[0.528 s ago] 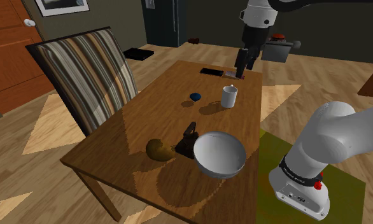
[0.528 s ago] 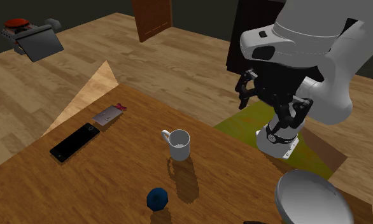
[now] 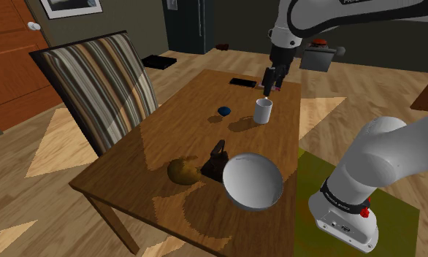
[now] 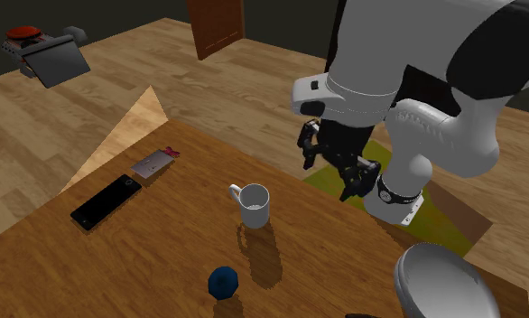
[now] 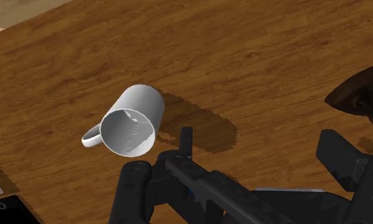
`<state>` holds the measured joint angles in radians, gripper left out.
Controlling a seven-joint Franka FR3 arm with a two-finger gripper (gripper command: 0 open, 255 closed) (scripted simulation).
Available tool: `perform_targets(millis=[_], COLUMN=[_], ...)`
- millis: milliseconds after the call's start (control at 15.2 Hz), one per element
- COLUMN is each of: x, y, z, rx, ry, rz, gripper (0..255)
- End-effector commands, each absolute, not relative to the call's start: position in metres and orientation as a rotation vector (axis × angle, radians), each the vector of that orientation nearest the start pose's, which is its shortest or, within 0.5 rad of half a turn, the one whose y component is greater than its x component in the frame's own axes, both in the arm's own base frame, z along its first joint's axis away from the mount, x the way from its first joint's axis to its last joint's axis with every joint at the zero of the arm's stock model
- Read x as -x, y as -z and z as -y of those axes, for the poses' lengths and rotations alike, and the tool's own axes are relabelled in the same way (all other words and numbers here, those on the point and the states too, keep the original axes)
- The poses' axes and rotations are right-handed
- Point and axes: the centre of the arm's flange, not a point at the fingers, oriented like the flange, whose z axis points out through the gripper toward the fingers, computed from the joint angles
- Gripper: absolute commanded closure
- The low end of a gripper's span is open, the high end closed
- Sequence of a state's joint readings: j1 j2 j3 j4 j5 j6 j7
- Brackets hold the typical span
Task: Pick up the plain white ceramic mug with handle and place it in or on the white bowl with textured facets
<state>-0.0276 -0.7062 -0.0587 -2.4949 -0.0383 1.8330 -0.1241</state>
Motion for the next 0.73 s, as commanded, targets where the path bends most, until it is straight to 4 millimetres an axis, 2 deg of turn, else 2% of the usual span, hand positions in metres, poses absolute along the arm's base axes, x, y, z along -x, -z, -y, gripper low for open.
perform_targets(millis=[0,660], x=[-0.355,-0.420], y=[-0.505,-0.418], z=[0.050,0.123], rx=[3.144,3.144], ry=[0.078,0.108], rz=[0.083,0.026], gripper=[0,0])
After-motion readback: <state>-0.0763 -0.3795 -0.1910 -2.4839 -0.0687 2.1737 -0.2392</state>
